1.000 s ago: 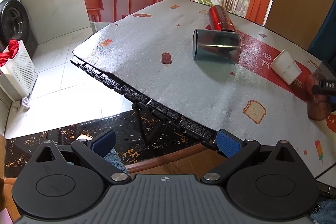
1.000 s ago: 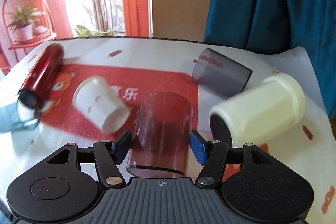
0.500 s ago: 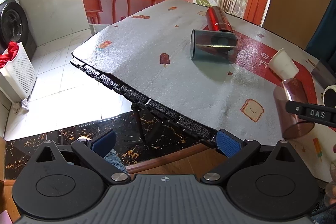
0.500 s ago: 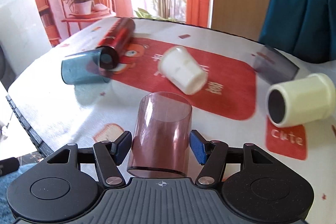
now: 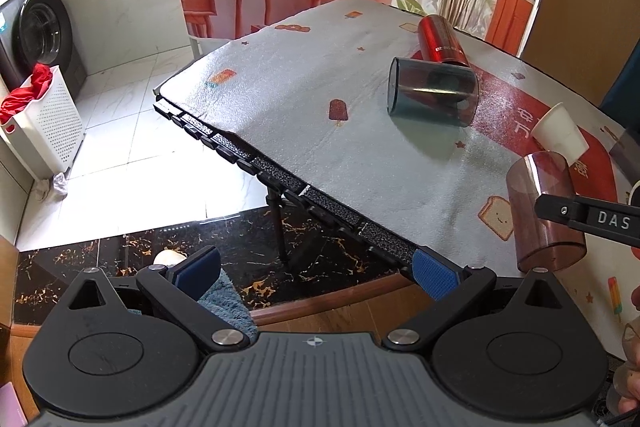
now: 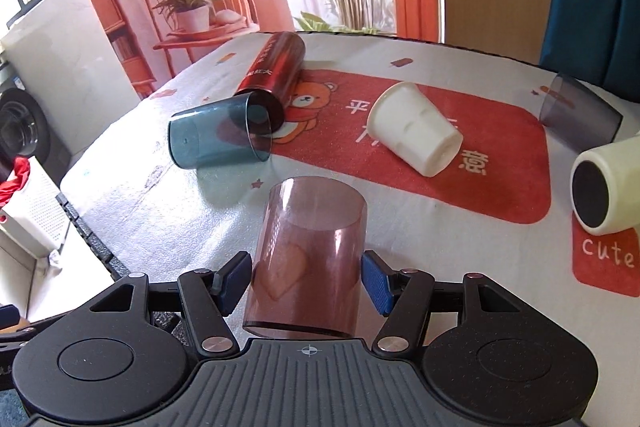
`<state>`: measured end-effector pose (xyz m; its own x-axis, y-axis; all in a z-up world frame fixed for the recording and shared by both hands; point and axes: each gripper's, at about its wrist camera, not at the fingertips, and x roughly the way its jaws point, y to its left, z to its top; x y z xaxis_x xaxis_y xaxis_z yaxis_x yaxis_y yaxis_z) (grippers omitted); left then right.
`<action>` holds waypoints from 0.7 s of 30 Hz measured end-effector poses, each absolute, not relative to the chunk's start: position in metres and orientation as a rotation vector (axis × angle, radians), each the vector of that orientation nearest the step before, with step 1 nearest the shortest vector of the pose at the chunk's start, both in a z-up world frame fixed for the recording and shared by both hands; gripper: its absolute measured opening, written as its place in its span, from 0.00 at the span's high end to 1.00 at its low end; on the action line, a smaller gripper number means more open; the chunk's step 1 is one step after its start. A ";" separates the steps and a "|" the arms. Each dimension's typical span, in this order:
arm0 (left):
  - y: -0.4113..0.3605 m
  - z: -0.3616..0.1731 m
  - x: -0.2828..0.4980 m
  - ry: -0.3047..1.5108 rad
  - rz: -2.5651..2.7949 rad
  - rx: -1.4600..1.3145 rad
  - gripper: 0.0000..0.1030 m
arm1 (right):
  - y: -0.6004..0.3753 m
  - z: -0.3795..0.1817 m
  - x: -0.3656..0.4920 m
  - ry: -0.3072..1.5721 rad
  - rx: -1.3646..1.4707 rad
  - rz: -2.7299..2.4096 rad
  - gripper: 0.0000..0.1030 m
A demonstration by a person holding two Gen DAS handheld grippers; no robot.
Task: Flip cup upright
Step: 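Lift the brown-red cup with the right tool and rotate it upright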
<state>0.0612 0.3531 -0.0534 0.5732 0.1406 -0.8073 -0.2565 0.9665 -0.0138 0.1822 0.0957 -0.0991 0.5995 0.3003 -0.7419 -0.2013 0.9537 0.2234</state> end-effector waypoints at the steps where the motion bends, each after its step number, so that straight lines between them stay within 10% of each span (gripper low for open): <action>1: 0.352 -0.053 0.061 0.935 0.235 -0.131 0.00 | 0.094 -0.097 0.180 0.866 0.114 0.292 0.44; 21: 0.320 -0.047 0.059 0.966 0.264 -0.027 0.00 | 0.030 -0.102 0.147 0.819 -0.006 0.126 0.01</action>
